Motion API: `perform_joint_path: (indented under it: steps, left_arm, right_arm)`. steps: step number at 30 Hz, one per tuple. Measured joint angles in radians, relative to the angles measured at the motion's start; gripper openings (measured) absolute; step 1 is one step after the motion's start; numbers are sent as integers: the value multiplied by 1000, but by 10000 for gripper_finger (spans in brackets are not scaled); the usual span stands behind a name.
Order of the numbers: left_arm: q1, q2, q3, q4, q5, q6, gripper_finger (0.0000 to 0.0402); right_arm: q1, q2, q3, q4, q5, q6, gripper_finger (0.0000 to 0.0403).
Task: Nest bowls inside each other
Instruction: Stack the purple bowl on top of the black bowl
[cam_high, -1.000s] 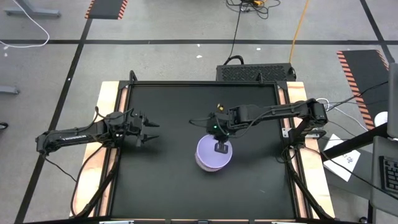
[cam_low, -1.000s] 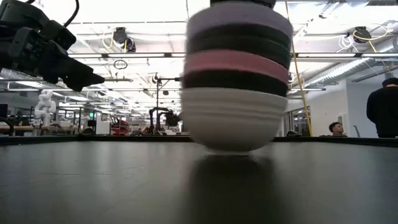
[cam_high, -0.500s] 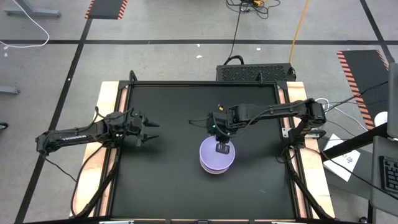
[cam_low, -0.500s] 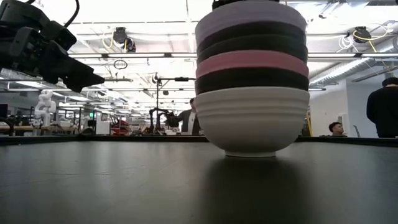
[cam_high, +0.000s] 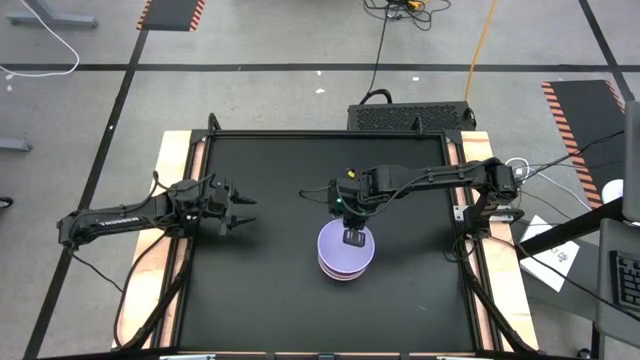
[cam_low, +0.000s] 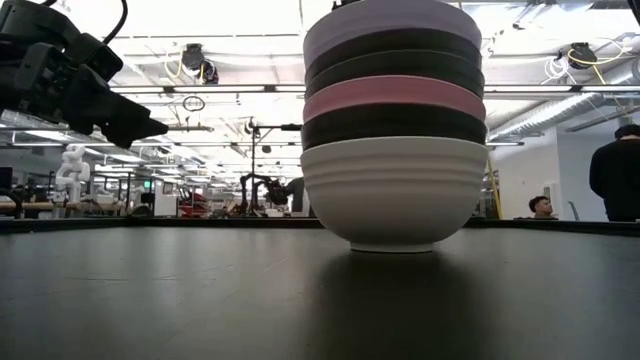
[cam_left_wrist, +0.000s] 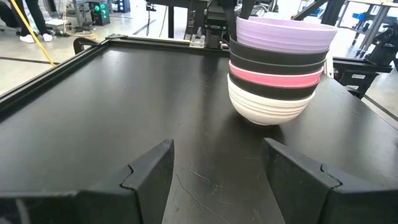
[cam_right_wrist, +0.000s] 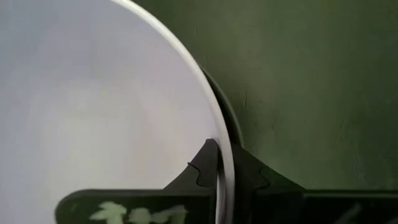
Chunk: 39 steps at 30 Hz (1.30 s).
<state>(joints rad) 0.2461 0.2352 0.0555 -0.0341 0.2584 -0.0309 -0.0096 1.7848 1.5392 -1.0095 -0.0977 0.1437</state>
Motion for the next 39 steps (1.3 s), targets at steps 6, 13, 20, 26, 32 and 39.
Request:
perform_joint_path:
  steps: [6, 13, 20, 26, 32, 39]
  left_arm:
    - [0, 0, 0, 0, -4, 2, 246]
    - [0, 0, 0, 0, -6, 10, 246]
    - [0, 0, 0, 0, -6, 5, 246]
    - [0, 0, 0, 0, -6, 6, 246]
    - [0, 0, 0, 0, -6, 6, 246]
    - [0, 0, 0, 0, -6, 7, 246]
  right_arm:
    - [-11, 2, 3, -91, -34, 43, 4]
    - [-10, 1, 3, -110, -35, 66, 4]
    - [-8, 0, 2, -92, -11, 61, 4]
    - [-8, 0, 2, -77, -7, 61, 4]
    - [-8, 0, 2, -53, -3, 61, 4]
    - [-5, 0, 2, -44, 0, 58, 4]
